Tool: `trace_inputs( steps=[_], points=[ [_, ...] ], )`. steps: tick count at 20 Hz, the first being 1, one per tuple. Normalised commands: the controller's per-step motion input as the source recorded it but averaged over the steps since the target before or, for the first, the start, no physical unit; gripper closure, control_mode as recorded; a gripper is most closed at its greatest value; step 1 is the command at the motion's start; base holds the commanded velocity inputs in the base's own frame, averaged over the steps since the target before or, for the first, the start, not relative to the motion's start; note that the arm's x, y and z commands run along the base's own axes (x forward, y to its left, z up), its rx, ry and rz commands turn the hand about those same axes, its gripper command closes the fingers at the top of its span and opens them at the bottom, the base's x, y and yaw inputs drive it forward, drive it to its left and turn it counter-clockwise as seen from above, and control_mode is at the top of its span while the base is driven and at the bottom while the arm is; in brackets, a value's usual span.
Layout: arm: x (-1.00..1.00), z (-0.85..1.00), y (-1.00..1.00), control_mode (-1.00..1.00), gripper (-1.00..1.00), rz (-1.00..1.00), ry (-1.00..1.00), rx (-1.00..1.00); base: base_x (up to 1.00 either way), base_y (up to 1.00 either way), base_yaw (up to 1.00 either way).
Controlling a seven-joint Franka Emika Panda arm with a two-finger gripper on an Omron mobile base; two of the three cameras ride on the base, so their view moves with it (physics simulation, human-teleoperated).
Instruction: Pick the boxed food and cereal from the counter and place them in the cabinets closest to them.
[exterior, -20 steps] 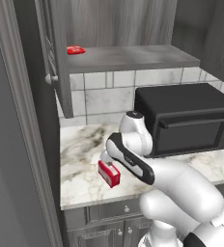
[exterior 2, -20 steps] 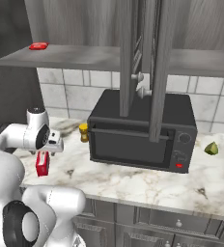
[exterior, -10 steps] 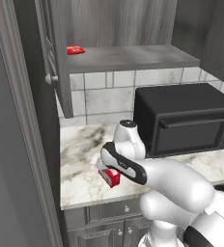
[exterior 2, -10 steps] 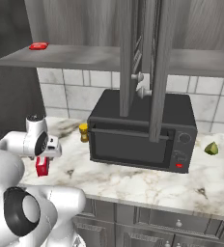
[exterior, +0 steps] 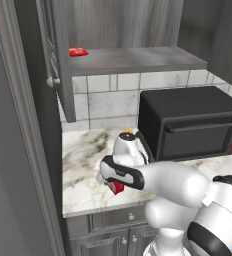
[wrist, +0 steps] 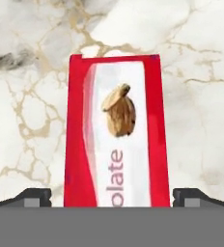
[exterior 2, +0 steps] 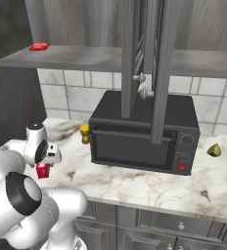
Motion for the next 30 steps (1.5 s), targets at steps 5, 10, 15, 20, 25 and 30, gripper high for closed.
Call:
trace_inputs(
  steps=[5,10,15,20,25,30],
  points=[
    [0.01,-0.3,0.03,-1.0,-1.0,0.04,0.0,-0.01,0.0,0.0,0.0],
    [0.0,-0.19,0.04,-1.0,1.0,0.01,0.0,-0.04,0.0,0.0,0.0],
    [0.0,0.0,0.0,-1.0,1.0,0.0,0.0,0.0,0.0,0.0,0.0],
    [0.0,0.05,0.0,-1.0,1.0,0.0,0.0,0.0,0.0,0.0,0.0],
    [0.0,0.31,0.0,-1.0,1.0,0.0,0.0,0.0,0.0,0.0,0.0],
    [0.0,0.4,0.0,-1.0,1.0,0.0,0.0,0.0,0.0,0.0,0.0]
  ],
)
